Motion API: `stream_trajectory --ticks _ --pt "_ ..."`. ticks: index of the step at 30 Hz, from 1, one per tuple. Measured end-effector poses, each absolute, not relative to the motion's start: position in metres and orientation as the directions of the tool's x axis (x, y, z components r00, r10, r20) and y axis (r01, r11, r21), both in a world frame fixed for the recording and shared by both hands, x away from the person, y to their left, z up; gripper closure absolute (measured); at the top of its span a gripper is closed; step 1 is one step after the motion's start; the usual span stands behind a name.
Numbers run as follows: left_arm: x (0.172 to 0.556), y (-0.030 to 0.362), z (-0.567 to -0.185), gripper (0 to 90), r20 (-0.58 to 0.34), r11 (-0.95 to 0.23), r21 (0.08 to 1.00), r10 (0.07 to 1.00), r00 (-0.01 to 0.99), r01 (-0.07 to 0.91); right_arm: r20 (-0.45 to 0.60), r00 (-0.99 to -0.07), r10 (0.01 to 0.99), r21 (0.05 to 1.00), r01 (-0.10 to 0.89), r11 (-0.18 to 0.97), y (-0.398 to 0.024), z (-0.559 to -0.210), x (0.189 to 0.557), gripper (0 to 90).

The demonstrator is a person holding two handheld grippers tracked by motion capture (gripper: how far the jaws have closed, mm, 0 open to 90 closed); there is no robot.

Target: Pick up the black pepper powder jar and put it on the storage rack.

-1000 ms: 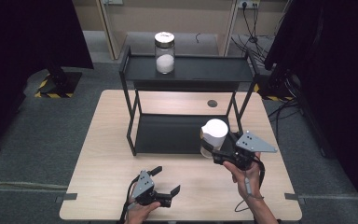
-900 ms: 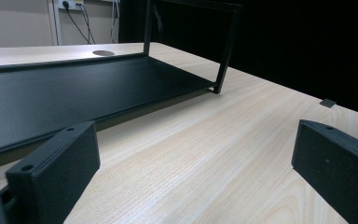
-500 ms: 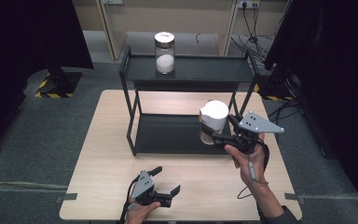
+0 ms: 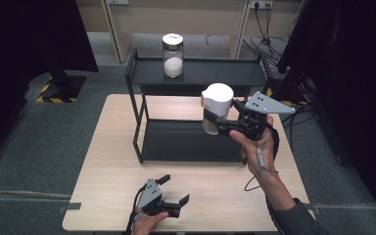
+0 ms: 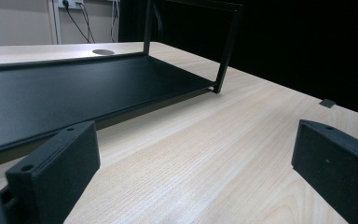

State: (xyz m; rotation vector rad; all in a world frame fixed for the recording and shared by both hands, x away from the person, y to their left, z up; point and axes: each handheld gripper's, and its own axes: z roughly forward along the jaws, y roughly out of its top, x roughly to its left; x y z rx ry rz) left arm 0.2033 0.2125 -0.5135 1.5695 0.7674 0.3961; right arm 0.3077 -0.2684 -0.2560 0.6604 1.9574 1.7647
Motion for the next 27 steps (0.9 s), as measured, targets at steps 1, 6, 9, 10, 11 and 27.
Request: stream_trajectory --ticks 1,6,9,10,11,27 --pt "0.203 0.213 -0.513 0.1 -0.182 0.005 0.97 0.673 0.717 0.242 0.008 -0.8 0.601 0.994 0.07 0.079 -0.267 -0.253 0.31 30.9" --pt "0.203 0.212 -0.513 0.1 -0.181 0.004 0.97 0.673 0.717 0.242 0.008 -0.793 0.609 0.995 0.07 0.078 -0.259 -0.238 0.318 30.9" --pt "0.203 0.213 -0.513 0.1 -0.182 0.004 0.97 0.673 0.717 0.243 0.009 -0.785 0.619 0.995 0.068 0.071 -0.255 -0.229 0.322 30.9" --pt "0.203 0.213 -0.513 0.1 -0.182 0.003 0.97 0.673 0.717 0.243 0.01 -0.78 0.625 0.995 0.068 0.068 -0.254 -0.226 0.324 30.9" --pt "0.203 0.213 -0.513 0.1 -0.182 0.003 0.97 0.673 0.717 0.243 0.009 -0.775 0.631 0.995 0.068 0.068 -0.252 -0.223 0.325 30.9" --pt "0.203 0.213 -0.513 0.1 -0.181 0.003 0.97 0.672 0.718 0.241 0.003 -0.687 0.727 0.995 0.078 0.07 -0.228 -0.185 0.355 30.9"
